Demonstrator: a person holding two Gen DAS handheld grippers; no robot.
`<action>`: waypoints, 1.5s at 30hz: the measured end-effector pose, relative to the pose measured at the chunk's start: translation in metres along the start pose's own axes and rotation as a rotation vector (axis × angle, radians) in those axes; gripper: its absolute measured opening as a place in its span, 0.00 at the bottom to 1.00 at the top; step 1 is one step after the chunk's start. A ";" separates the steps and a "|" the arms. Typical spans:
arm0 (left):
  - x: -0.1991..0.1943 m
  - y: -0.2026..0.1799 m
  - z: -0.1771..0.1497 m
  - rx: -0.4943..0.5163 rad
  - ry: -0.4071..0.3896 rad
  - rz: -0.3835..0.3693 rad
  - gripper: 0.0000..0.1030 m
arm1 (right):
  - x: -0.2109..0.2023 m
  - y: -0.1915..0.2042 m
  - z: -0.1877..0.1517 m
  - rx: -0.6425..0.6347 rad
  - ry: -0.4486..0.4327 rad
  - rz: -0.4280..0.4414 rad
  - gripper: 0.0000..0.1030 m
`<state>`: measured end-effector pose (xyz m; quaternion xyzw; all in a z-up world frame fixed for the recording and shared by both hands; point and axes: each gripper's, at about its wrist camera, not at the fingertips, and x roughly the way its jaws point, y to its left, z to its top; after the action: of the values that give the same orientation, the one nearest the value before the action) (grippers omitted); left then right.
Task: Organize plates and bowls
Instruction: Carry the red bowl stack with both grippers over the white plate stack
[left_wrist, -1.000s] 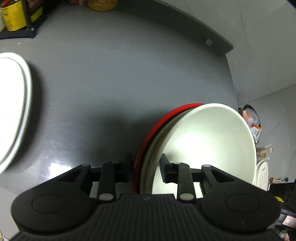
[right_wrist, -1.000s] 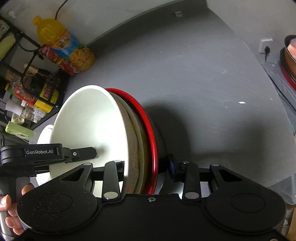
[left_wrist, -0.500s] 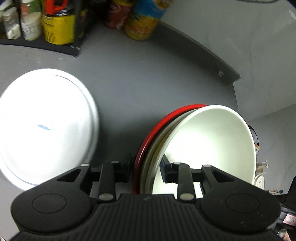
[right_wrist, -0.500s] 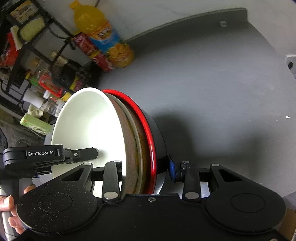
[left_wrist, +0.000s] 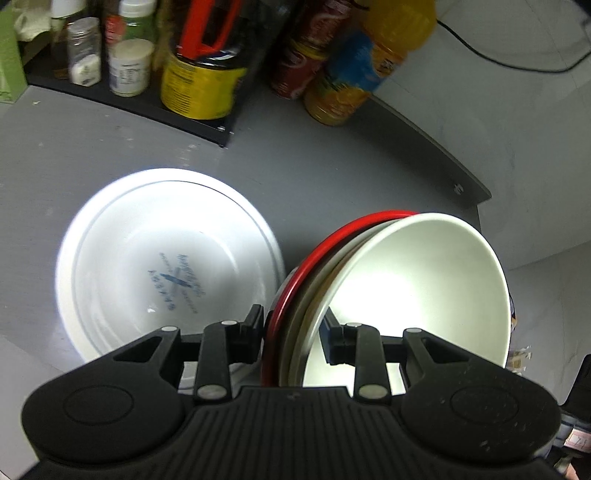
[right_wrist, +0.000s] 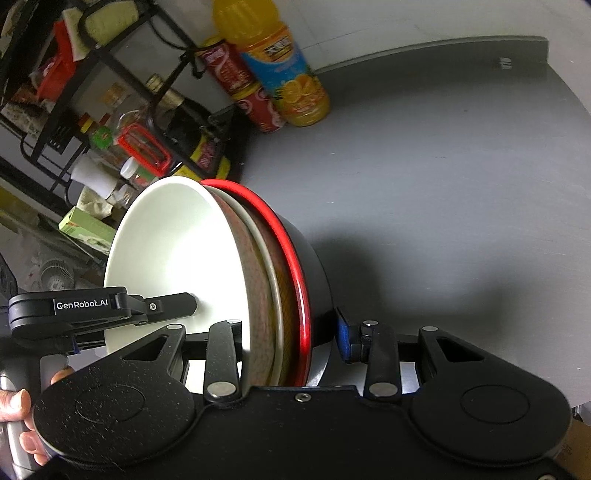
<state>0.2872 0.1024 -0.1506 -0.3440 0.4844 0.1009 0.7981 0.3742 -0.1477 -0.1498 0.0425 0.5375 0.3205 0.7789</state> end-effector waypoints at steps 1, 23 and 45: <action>-0.001 0.003 0.001 -0.006 -0.002 0.000 0.29 | 0.002 0.004 0.000 -0.002 0.002 0.001 0.34; -0.020 0.089 0.032 -0.081 -0.013 0.037 0.29 | 0.056 0.069 -0.004 -0.019 0.069 0.022 0.34; 0.004 0.126 0.059 -0.074 0.055 0.061 0.29 | 0.097 0.079 -0.007 0.048 0.126 0.001 0.34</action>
<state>0.2686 0.2338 -0.1930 -0.3609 0.5124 0.1333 0.7677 0.3537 -0.0339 -0.1988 0.0411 0.5930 0.3100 0.7420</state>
